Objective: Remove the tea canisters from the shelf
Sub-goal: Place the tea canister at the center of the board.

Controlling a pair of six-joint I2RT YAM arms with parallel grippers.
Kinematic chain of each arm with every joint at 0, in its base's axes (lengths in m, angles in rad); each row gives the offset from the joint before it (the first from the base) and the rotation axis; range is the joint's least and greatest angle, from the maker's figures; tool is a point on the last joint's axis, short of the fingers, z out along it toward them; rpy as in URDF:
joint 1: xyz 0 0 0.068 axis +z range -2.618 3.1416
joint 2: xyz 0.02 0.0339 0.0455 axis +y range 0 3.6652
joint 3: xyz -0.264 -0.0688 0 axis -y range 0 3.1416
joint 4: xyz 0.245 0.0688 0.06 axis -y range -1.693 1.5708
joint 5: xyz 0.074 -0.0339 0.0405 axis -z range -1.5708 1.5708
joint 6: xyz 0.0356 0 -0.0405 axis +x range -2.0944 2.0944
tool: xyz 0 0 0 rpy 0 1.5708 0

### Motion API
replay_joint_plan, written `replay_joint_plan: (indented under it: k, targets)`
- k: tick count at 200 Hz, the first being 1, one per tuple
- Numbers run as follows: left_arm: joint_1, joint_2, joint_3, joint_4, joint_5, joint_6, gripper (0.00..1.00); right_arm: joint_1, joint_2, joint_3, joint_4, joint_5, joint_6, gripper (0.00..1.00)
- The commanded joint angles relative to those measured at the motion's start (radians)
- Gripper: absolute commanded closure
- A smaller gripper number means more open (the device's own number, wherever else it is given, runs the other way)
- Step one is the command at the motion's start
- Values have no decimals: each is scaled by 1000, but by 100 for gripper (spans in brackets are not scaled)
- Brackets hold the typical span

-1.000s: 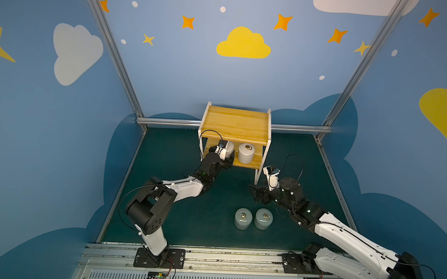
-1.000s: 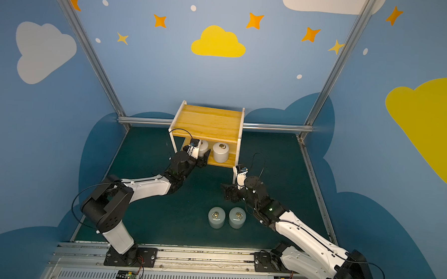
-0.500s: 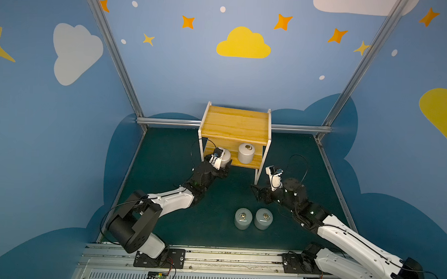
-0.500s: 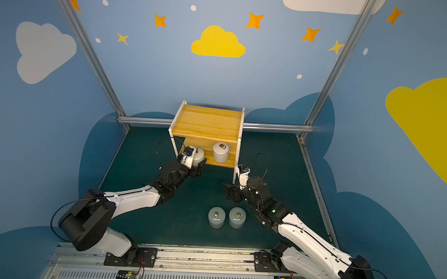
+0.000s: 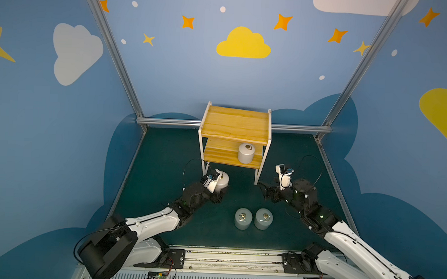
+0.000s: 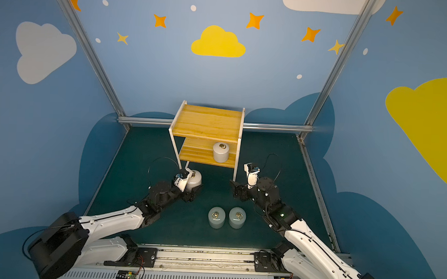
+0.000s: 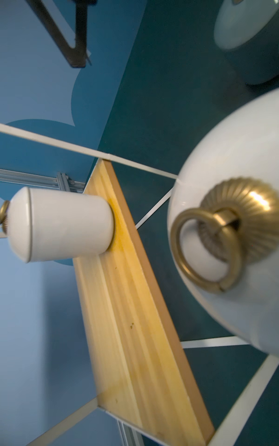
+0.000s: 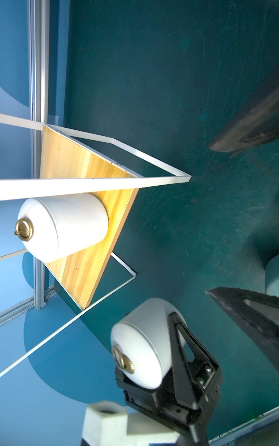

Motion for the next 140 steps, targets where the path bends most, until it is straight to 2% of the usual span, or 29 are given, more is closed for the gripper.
replay_joint_plan:
  k: [1,34,94,140]
  targets:
    - [-13,-38,-16,52,66,-18,35,-10,-13,0,-25,-16,-15,11]
    - [-38,-40,-73,52,104,0,35,-16,-16,0,-33,-14,-20,11]
    - [-88,-15,-146,88,82,31,35,-30,-5,-10,-31,-22,-17,11]
    - [-107,16,-172,110,145,81,35,-44,7,0,-36,-36,-28,11]
